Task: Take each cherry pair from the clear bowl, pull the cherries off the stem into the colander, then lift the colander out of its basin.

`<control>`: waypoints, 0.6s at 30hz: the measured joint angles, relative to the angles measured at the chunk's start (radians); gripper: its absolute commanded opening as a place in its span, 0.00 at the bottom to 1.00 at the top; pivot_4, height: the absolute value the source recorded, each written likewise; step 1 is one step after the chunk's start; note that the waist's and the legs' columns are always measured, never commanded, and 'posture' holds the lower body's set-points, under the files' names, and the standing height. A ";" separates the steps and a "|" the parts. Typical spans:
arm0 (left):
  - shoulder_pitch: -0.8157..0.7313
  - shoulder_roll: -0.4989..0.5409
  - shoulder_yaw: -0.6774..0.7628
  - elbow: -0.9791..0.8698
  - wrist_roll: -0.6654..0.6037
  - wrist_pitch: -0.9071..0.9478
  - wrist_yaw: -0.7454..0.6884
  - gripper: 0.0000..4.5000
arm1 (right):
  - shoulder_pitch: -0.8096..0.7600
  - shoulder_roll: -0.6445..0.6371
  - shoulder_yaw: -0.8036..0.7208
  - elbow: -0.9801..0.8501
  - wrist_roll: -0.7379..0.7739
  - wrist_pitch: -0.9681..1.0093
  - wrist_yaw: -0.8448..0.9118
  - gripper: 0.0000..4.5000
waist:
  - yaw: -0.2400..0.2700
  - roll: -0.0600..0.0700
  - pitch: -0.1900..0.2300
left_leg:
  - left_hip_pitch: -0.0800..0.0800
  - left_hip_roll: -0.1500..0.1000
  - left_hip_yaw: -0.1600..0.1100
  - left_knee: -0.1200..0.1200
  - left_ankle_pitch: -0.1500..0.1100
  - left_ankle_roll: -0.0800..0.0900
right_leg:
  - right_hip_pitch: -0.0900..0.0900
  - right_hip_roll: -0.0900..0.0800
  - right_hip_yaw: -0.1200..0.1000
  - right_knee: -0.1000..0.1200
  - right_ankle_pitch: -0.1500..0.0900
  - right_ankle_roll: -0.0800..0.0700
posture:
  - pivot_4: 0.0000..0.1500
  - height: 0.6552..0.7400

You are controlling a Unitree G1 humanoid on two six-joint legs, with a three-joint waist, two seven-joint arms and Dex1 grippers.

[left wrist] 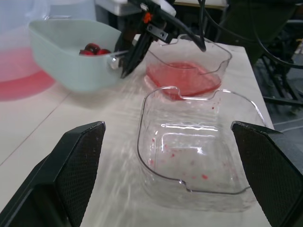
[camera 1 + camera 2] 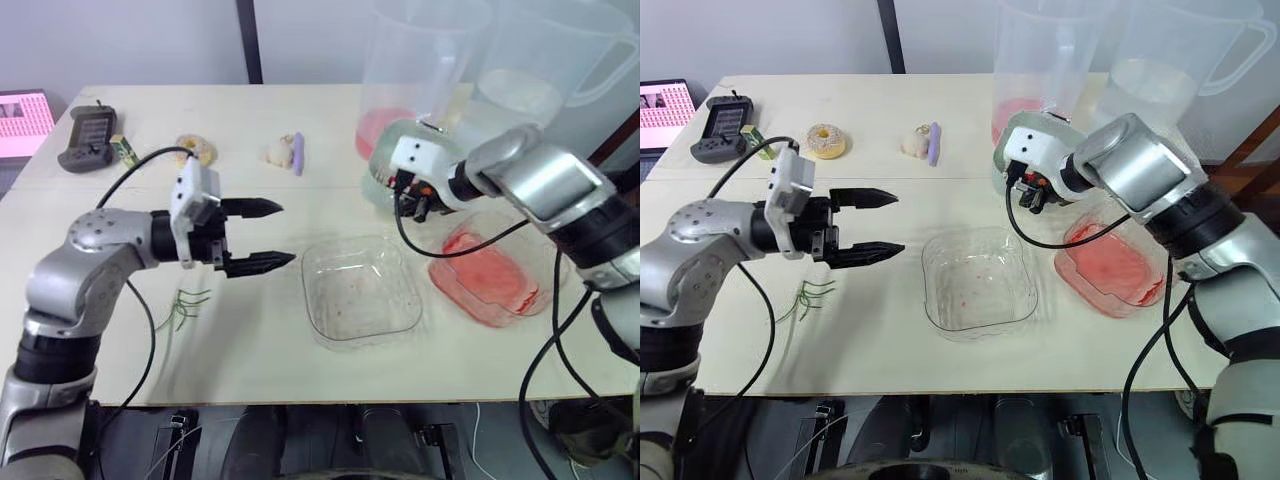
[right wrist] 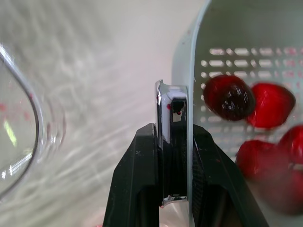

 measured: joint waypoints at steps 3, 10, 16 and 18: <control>0.033 0.010 0.027 -0.037 -0.014 0.015 0.030 1.00 | 0.000 0.035 0.015 0.060 -0.074 -0.074 0.096 0.06 | 0.001 0.000 0.000 | 0.000 0.000 0.000 0.000 0.000 0.000 | 0.000 0.000 0.000 0.001 0.000 0.000 | 1.00 1.00; 0.074 0.014 0.053 -0.082 -0.034 0.017 0.072 1.00 | 0.000 0.090 0.018 0.195 -0.209 -0.208 0.259 0.06 | 0.002 0.000 0.000 | 0.001 0.000 0.000 0.000 0.000 0.000 | 0.000 0.000 0.000 0.001 0.000 0.000 | 1.00 1.00; 0.097 0.014 0.056 -0.085 -0.035 0.014 0.085 1.00 | -0.001 0.092 -0.008 0.205 -0.267 -0.242 0.390 0.36 | 0.001 0.000 0.000 | 0.001 0.000 0.000 0.000 0.000 0.000 | 0.000 0.000 -0.001 0.002 0.000 0.000 | 1.00 1.00; 0.096 0.014 0.055 -0.082 -0.035 0.012 0.084 1.00 | -0.003 0.092 -0.024 0.207 -0.283 -0.250 0.410 0.56 | 0.000 0.000 0.000 | 0.002 0.000 0.000 0.000 0.000 0.000 | 0.000 0.000 -0.001 0.003 0.000 0.000 | 1.00 1.00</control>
